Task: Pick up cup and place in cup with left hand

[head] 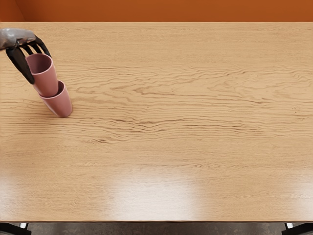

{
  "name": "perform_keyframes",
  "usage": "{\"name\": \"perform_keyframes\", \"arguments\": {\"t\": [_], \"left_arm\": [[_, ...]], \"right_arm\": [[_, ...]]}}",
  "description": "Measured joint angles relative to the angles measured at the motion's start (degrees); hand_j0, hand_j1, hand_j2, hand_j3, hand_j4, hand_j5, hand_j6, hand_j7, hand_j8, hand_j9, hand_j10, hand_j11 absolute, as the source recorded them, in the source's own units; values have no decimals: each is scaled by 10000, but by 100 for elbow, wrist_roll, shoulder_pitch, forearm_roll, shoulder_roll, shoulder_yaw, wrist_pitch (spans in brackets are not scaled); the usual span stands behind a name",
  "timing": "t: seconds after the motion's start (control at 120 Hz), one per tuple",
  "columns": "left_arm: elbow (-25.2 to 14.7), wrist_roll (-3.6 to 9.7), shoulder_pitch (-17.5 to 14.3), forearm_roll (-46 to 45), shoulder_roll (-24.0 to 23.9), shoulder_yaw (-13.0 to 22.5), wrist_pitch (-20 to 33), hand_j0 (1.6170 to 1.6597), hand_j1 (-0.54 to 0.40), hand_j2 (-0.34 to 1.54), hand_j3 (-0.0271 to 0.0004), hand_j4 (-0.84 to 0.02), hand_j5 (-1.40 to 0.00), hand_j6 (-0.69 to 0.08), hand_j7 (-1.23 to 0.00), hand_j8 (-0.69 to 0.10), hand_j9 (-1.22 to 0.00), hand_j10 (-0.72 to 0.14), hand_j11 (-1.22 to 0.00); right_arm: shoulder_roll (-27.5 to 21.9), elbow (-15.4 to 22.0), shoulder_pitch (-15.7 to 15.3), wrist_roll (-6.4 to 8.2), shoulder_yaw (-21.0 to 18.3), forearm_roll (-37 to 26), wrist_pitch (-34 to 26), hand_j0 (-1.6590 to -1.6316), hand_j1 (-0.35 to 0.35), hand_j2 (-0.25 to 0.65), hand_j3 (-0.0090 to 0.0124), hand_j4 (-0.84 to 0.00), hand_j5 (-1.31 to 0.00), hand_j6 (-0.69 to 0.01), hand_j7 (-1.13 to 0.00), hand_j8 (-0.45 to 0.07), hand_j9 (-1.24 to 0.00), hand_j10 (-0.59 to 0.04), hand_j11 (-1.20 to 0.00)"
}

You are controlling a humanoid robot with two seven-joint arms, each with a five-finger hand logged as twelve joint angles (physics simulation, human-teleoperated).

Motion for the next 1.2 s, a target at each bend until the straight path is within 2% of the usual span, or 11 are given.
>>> {"name": "perform_keyframes", "arguments": {"t": [1.033, 1.075, 1.2], "left_arm": [[54, 0, 53, -444, -51, 35, -14, 16570, -1226, 1489, 0, -4437, -5913, -3474, -5999, -3927, -5830, -4419, -5828], [74, 0, 53, -445, -61, 27, -3, 16572, -1044, 1402, 0, -4200, -5575, -3431, -5652, -3823, -5506, -4186, -5504], [159, -1, 53, -459, -62, 4, 57, 16576, 779, 817, 0, -2516, -3313, -2105, -3354, -2316, -3273, -2507, -3271]], "right_arm": [[0, 0, 3, 0, 0, 0, 0, -16581, -3491, 0, 0, -3, 0, -5, 0, -3, 0, -2, 0], [0, 1, 2, 0, 0, 0, 0, -16581, -3491, 0, 0, -3, 0, -5, 0, -3, 0, -2, 0], [0, 0, 3, 0, 0, 1, 0, -16581, -3491, 0, 0, -3, 0, -4, 0, -3, 0, -2, 0]]}}
